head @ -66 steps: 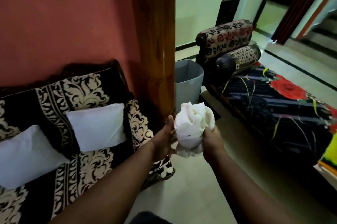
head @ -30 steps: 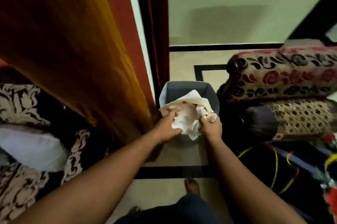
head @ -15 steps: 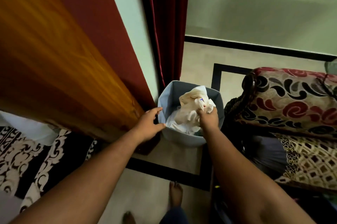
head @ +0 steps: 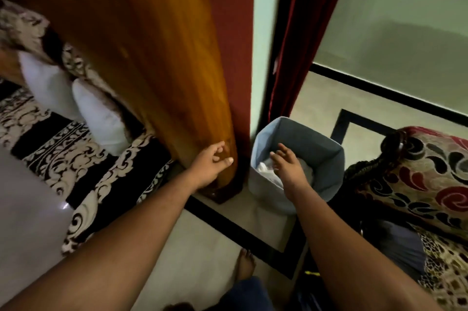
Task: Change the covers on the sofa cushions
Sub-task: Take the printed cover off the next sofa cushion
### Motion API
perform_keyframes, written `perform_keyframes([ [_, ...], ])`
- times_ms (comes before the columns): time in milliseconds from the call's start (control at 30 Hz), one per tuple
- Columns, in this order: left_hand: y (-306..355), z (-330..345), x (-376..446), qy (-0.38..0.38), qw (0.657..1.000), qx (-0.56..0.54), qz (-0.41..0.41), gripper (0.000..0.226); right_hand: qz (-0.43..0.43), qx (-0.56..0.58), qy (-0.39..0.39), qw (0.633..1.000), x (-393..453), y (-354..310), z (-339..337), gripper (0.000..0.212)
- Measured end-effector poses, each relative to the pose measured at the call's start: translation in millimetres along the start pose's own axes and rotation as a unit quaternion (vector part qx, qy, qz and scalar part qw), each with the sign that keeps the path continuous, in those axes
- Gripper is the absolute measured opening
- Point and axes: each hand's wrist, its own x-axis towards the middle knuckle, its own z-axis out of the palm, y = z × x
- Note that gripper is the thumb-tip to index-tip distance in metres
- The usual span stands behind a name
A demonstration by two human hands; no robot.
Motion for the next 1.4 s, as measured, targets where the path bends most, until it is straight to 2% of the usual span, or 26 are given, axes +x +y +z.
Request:
perform_keyframes([
  [167, -33.0, -84.4, -68.2, 0.099, 0.990, -0.104, -0.007, 0.066, -0.020, -0.032, -0.142, 0.989, -71.5, -28.0, 122.1, 0.049],
  [267, -69.2, -148.4, -126.3, 0.171, 0.973, -0.152, 0.010, 0.063, -0.053, -0.064, -0.237, 0.968, -125.5, -39.9, 208.9, 0.053],
  [367, -109.2, -212.6, -188.5, 0.238, 0.955, -0.176, 0.025, 0.067, -0.087, -0.086, -0.288, 0.950, -175.0, -43.0, 288.9, 0.055],
  [433, -140.8, -255.5, -237.2, 0.290, 0.935, -0.198, 0.036, 0.068, -0.122, -0.103, -0.311, 0.937, -212.2, -38.5, 343.3, 0.056],
  [533, -183.3, -313.8, -310.7, 0.350, 0.906, -0.233, 0.055, 0.055, -0.155, -0.108, -0.332, 0.924, -262.1, -28.0, 418.7, 0.056],
  [667, -240.7, -380.1, -391.6, 0.418, 0.866, -0.269, 0.062, 0.051, -0.171, -0.069, -0.341, 0.922, -320.9, -12.5, 505.1, 0.041],
  [800, -288.8, -436.7, -442.7, 0.455, 0.842, -0.283, 0.057, 0.052, -0.179, -0.078, -0.362, 0.912, -371.5, 10.2, 582.6, 0.030],
  [933, -322.4, -492.0, -448.2, 0.441, 0.845, -0.294, 0.063, 0.051, -0.184, -0.092, -0.358, 0.911, -384.8, 28.3, 646.4, 0.030],
  [1067, -351.3, -551.1, -423.3, 0.436, 0.849, -0.292, 0.065, 0.063, -0.174, -0.094, -0.362, 0.911, -361.3, 32.7, 714.5, 0.036],
  [1200, -382.0, -627.4, -378.0, 0.425, 0.861, -0.275, 0.054, 0.049, -0.145, -0.058, -0.352, 0.923, -318.2, 32.8, 806.1, 0.028],
  [1400, -429.7, -738.0, -333.3, 0.428, 0.859, -0.282, 0.008, 0.031, -0.099, -0.053, -0.325, 0.939, -274.4, 29.1, 928.1, 0.032],
])
